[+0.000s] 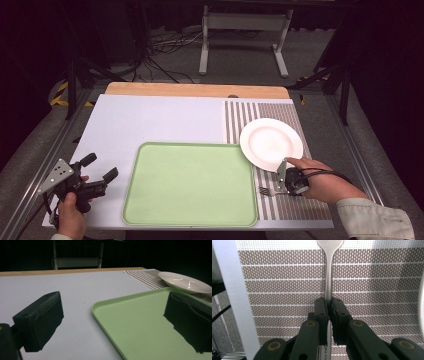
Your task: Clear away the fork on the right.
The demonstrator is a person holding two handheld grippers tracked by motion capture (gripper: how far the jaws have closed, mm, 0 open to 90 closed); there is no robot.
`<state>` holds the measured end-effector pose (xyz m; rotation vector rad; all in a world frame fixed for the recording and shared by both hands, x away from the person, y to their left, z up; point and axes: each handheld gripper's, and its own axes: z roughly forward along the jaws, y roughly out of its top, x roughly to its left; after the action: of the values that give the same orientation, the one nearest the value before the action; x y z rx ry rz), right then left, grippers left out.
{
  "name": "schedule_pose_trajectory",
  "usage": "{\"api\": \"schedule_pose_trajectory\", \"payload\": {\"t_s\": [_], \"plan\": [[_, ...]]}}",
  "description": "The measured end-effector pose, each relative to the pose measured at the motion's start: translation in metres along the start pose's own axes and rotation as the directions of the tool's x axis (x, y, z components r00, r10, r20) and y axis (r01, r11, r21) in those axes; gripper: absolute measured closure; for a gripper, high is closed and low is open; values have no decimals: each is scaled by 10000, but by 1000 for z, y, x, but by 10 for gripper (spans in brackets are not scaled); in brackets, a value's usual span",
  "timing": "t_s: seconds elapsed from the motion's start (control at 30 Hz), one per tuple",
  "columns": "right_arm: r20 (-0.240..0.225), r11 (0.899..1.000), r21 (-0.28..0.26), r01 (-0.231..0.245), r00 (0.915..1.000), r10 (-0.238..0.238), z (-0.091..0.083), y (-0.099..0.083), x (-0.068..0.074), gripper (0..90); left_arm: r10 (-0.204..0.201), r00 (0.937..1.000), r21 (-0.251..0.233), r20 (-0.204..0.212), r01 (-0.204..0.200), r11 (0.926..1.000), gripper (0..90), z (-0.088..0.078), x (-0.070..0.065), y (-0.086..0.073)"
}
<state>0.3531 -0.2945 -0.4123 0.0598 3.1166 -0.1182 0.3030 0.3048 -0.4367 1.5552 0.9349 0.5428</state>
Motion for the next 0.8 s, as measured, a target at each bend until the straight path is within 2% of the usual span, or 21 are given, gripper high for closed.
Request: {"api": "schedule_pose_trajectory", "payload": {"t_s": [0.3,0.8], "plan": [[193,9976,-553,-408,9989,419,-21,0,1,842,-13,10000,-12,14,13,10000,30,0,0,0],[682,9887,-1362,-631,9950,729,-49,4,2,842,-46,10000,-25,23,46,10000,30,0,0,0]]}}
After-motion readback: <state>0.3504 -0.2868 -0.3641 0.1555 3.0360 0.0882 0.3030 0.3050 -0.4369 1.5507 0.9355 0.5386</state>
